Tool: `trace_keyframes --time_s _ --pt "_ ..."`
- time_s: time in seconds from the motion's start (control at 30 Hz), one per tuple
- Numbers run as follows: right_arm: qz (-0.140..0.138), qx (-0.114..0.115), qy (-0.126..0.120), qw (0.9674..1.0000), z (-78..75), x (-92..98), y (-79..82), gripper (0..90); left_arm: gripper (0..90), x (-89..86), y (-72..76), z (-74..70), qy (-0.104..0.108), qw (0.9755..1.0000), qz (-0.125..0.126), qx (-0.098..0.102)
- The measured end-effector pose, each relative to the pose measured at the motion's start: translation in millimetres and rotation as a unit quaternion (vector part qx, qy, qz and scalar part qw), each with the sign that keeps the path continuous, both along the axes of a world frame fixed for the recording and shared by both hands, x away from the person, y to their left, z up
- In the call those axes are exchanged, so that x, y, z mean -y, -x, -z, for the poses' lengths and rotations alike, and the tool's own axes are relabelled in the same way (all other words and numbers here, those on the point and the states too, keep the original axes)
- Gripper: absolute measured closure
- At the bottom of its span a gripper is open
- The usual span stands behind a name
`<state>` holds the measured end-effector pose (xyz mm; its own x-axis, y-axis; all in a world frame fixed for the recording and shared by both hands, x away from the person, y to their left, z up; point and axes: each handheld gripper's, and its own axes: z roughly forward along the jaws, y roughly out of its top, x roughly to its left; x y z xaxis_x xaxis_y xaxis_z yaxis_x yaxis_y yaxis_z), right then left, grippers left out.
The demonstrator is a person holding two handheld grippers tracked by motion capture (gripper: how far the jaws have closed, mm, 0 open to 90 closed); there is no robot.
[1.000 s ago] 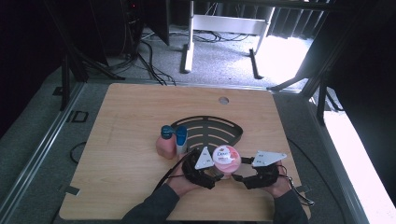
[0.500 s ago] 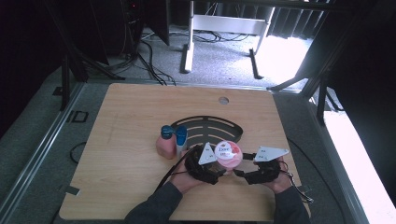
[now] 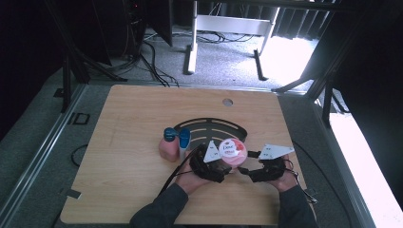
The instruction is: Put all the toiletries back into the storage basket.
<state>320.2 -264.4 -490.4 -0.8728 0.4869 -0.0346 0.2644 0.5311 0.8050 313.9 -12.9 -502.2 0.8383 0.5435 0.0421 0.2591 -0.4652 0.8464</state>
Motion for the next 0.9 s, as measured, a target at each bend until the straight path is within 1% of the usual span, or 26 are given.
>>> trace_keyframes --time_s 0.07,0.17,0.33,0.5,0.63,0.77,0.9 --pt "0.0 0.002 0.0 1.0 -0.9 -0.1 -1.9 29.5 15.9 0.6 -2.3 -1.0 -0.002 1.0 -0.003 -0.006" --pt "0.002 0.004 0.004 1.0 -1.5 -0.9 -4.2 29.5 15.3 2.3 -5.0 -2.1 -0.007 0.9999 -0.007 -0.008" --pt "0.005 0.007 -0.001 1.0 -1.6 0.1 -7.6 29.4 14.8 4.6 -8.4 -3.7 -0.008 0.9999 -0.011 -0.006" --pt "0.008 0.01 0.002 0.9999 -3.5 0.5 -11.3 29.5 14.7 6.4 -11.6 -4.8 -0.008 0.9998 -0.017 -0.002" --pt "0.011 0.014 0.0 0.9998 -5.0 0.9 -14.3 29.5 14.7 7.8 -14.8 -6.2 -0.003 0.9997 -0.022 -0.003" --pt "0.016 0.015 -0.005 0.9997 -5.9 1.8 -16.8 29.5 14.8 9.6 -18.0 -8.9 -0.007 0.9997 -0.025 0.004" --pt "0.02 0.02 -0.008 0.9996 -7.7 2.5 -19.6 29.5 14.8 10.8 -21.0 -10.7 -0.003 0.9996 -0.028 0.002"
